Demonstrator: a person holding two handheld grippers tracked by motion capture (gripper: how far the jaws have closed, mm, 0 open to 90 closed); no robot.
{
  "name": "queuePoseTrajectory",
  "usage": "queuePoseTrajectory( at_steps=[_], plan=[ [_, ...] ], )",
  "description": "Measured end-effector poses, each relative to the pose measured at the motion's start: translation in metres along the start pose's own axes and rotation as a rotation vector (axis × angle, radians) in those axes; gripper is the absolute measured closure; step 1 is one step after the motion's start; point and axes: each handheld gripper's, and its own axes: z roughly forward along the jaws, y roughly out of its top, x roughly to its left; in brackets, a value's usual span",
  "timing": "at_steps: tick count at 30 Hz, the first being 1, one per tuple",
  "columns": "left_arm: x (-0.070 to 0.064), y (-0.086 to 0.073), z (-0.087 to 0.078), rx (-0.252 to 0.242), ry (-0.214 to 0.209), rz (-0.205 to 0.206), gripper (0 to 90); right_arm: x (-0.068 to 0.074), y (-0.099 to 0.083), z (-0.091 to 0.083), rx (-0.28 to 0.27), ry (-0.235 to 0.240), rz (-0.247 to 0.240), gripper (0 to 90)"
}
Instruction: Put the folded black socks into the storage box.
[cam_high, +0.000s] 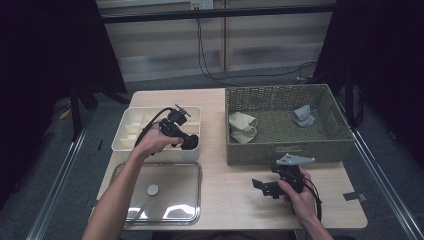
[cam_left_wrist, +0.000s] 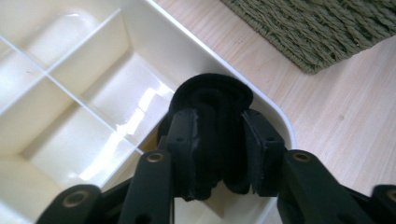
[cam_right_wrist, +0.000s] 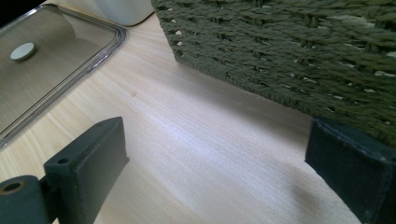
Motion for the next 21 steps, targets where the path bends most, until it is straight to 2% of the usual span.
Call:
queuePoseTrajectory(
  at_steps=[4, 8, 9, 12, 13, 14, 16, 19, 20, 21],
  plan=[
    [-0.002, -0.004, 0.003, 0.001, -0.006, -0.010, 71.1, 0.000, 0.000, -0.001, -0.004, -0.005, -0.001, 4.6],
    [-0.007, -0.003, 0.008, 0.030, 0.013, 0.020, 72.0, 0.000, 0.000, -0.001, -0.002, -0.005, -0.002, 4.5],
    [-0.007, -0.004, 0.009, 0.032, 0.017, 0.039, 72.1, 0.000, 0.000, -0.001, -0.002, -0.006, -0.004, 4.5],
    [-0.008, -0.005, 0.011, 0.036, 0.014, 0.034, 72.0, 0.001, 0.000, -0.001, -0.004, -0.004, -0.011, 4.5],
    [-0.008, -0.006, 0.012, 0.030, 0.015, 0.029, 72.0, 0.001, 0.000, -0.001, -0.003, -0.003, -0.011, 4.3],
    [-0.008, -0.007, 0.012, 0.029, 0.020, 0.045, 71.9, 0.001, 0.000, 0.000, -0.003, -0.004, -0.009, 4.2],
    [-0.010, -0.009, 0.012, 0.007, 0.023, 0.024, 71.3, 0.001, 0.000, -0.001, -0.004, -0.003, -0.008, 4.0],
    [-0.010, -0.012, 0.008, -0.014, 0.023, 0.063, 68.3, 0.001, 0.001, -0.001, -0.006, -0.006, -0.005, 3.4],
    [-0.011, -0.014, 0.008, -0.036, 0.025, 0.051, 67.1, 0.001, 0.000, -0.002, -0.009, -0.011, -0.001, 3.1],
    [-0.010, -0.015, 0.005, -0.036, 0.025, 0.059, 66.3, 0.001, 0.000, -0.002, -0.018, -0.015, -0.003, 2.2]
  ],
)
